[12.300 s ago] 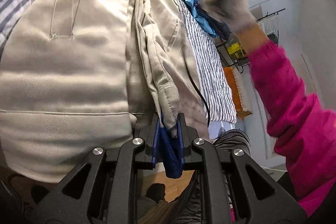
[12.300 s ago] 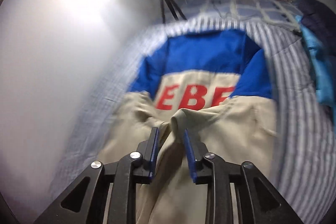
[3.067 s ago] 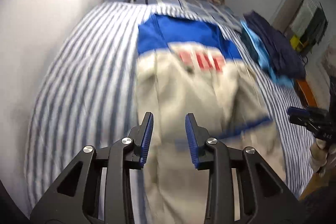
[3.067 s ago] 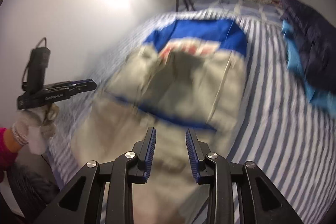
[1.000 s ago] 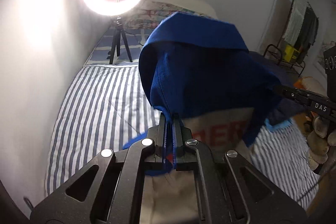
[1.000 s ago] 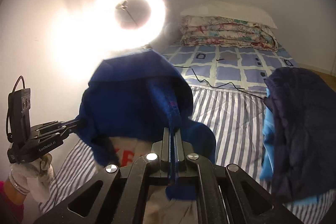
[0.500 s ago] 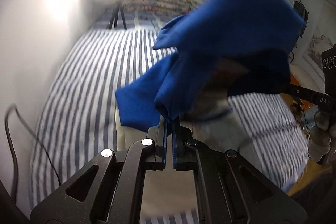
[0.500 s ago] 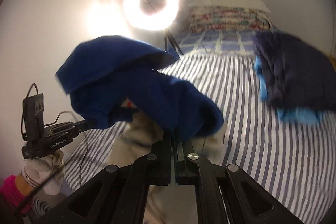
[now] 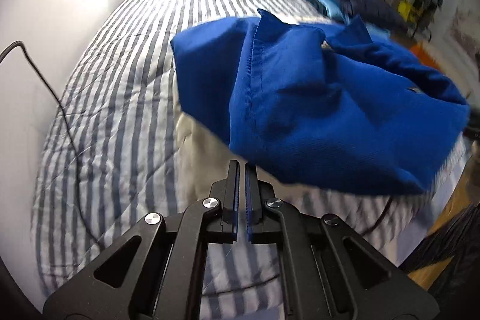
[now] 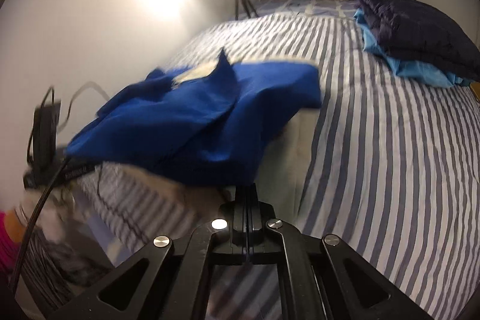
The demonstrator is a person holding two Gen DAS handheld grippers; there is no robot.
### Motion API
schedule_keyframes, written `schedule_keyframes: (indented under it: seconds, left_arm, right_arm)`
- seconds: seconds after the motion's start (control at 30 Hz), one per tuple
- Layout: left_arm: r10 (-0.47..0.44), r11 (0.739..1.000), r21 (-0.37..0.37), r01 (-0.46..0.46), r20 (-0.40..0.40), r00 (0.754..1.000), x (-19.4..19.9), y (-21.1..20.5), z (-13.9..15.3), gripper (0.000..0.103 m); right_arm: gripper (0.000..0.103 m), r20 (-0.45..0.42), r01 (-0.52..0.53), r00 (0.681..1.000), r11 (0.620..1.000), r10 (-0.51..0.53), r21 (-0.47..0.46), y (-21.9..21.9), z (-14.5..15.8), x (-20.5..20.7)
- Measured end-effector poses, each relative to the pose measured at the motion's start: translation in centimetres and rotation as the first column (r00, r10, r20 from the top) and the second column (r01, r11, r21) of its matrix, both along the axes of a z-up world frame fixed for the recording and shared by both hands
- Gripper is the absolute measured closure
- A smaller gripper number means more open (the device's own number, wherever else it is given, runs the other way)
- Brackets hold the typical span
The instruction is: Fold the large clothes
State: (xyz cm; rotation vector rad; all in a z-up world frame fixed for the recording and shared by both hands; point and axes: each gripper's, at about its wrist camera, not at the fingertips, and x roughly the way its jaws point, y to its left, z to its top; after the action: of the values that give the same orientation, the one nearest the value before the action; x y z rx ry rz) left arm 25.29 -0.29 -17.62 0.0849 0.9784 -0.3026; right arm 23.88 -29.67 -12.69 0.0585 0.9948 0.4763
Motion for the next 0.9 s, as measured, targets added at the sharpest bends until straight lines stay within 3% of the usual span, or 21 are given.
schedule_keyframes:
  seconds: [0.07,0.2,0.43,0.5,0.53,0.6,0.63,0.73,0.9]
  left_arm:
    - [0.002,1.0,0.015,-0.002,-0.009,1.0,-1.2,0.5,0.3,0.102]
    - [0.035,0.998,-0.059,-0.034,0.018,0.999,-3.7,2.4,2.9,0.102]
    - [0.046,0.961,-0.278,-0.014,0.108,0.993,-9.7,4.4,11.2,0.102]
    - [0.043,0.956,-0.295,-0.002,0.131,0.99,-10.6,4.6,13.5,0.101]
    - [0.042,0.954,-0.299,0.006,0.151,0.988,-11.0,4.6,14.9,0.1]
    - [0.038,0.953,-0.303,0.021,0.186,0.982,-12.1,4.8,17.6,0.084]
    - [0.042,0.951,-0.309,0.021,0.198,0.979,-12.6,5.1,18.8,0.069]
    - [0.058,0.933,-0.358,0.025,0.218,0.974,-13.6,5.9,22.6,0.065]
    - [0.065,0.934,-0.355,0.042,0.283,0.957,-14.5,6.5,27.7,0.063]
  right_arm:
    - [0.099,0.03,0.0,1.0,1.0,0.0,-0.019,-0.6,0.9,-1.6]
    - [0.081,0.112,0.007,0.994,0.999,-0.01,0.033,-2.5,4.7,-4.7]
    - [0.076,0.248,0.004,0.968,0.99,-0.039,0.14,-5.4,12.7,-9.3]
    - [0.076,0.278,0.008,0.959,0.988,-0.05,0.152,-5.9,14.5,-10.0]
    - [0.075,0.295,0.007,0.954,0.987,-0.054,0.161,-6.2,15.6,-10.5]
    - [0.072,0.328,0.006,0.943,0.986,-0.061,0.166,-6.7,17.7,-11.1]
    - [0.072,0.339,0.006,0.939,0.985,-0.065,0.173,-7.0,18.7,-11.3]
    - [0.072,0.358,-0.002,0.931,0.98,-0.071,0.199,-7.9,21.3,-11.7]
    - [0.067,0.422,-0.028,0.905,0.979,-0.06,0.2,-8.6,25.2,-12.3]
